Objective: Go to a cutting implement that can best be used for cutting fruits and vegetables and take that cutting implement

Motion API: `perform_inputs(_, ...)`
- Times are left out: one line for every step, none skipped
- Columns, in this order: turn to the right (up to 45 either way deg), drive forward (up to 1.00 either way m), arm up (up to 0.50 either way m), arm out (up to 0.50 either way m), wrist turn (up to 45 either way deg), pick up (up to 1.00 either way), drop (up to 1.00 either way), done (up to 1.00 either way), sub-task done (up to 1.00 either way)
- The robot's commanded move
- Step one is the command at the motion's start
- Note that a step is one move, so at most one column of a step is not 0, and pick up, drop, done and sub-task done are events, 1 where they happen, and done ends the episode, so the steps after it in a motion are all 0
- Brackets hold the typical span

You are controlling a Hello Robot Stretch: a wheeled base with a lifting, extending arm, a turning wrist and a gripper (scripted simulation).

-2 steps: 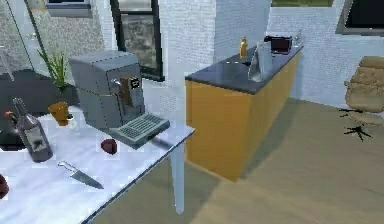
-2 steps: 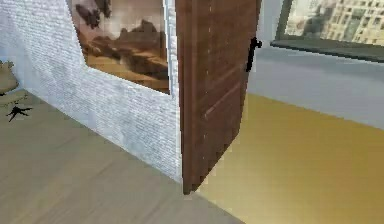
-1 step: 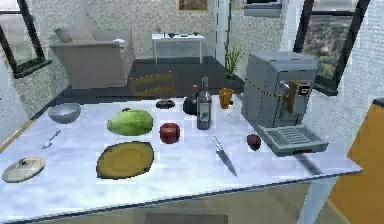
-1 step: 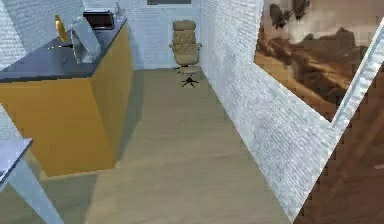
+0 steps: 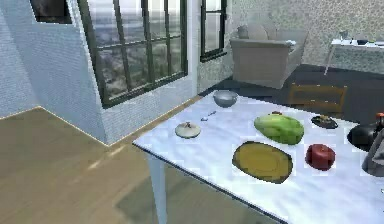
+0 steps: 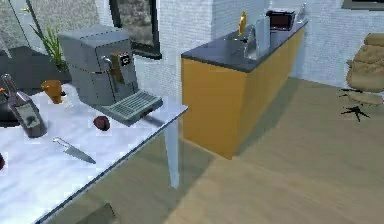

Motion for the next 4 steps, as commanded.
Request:
perform_inputs(-30.0, 0.00, 0.00, 0.00, 0.0, 0.00, 0.00, 0.00, 0.00)
perform_inputs(0.0, 0.00, 0.50, 0.00, 0.0, 0.00, 0.00, 0.00, 0.00)
perform_inputs(0.0, 0.00, 0.38, 0.00, 0.0, 0.00, 0.00, 0.00, 0.00)
perform_inputs(0.0, 0.00, 0.00, 0.38, 0.0, 0.00, 0.00, 0.00, 0.00)
